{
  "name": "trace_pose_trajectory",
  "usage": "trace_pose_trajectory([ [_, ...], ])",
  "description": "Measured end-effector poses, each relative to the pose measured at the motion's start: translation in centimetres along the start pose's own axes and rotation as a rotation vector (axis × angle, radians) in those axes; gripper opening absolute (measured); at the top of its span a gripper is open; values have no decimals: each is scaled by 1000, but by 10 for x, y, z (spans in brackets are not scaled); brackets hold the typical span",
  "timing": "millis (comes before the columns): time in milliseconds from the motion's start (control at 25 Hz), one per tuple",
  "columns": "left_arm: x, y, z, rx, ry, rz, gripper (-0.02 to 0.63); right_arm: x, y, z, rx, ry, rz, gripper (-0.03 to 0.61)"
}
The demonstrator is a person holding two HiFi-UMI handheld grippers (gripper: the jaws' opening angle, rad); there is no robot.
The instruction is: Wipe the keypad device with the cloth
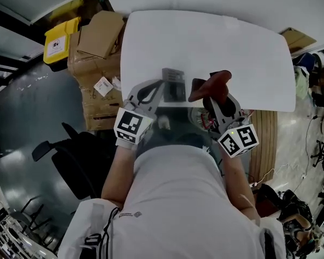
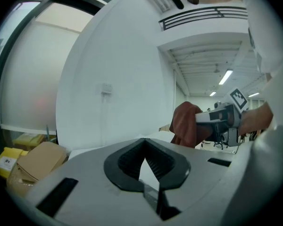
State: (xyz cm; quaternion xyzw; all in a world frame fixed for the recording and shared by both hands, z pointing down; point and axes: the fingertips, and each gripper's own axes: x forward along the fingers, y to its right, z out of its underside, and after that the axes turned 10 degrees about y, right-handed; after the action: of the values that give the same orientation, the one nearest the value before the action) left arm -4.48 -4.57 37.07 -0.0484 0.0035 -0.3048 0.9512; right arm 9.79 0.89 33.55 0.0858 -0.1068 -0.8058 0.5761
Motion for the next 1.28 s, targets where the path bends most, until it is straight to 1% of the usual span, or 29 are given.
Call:
trace_pose_trajectory([
  [80, -1, -15, 7, -23, -12, -4, 11, 12, -1, 4, -9, -21, 0, 101],
  [200, -2, -22, 19, -34, -38, 20, 11, 26, 2, 11, -26, -53, -2, 101],
  [440, -1, -12, 45, 19, -131, 118, 12, 47, 9, 31, -29, -136, -21, 101],
  [600, -3, -4, 72, 8, -205, 181, 12, 58, 12, 52, -23, -206, -56, 101],
  [720, -3, 1, 92, -3, -265, 211, 12, 66, 14, 70, -23, -266, -103, 101],
  [880, -4, 4, 116, -16, -332, 217, 14, 73, 13, 97, -16, -359, -185, 101],
  [1080, -8, 12, 145, -1, -417, 231, 14, 71, 5, 132, -17, -480, -297, 101],
  [1280, -8, 18, 166, -2, -468, 232, 14, 66, -5, 167, -11, -601, -389, 101],
])
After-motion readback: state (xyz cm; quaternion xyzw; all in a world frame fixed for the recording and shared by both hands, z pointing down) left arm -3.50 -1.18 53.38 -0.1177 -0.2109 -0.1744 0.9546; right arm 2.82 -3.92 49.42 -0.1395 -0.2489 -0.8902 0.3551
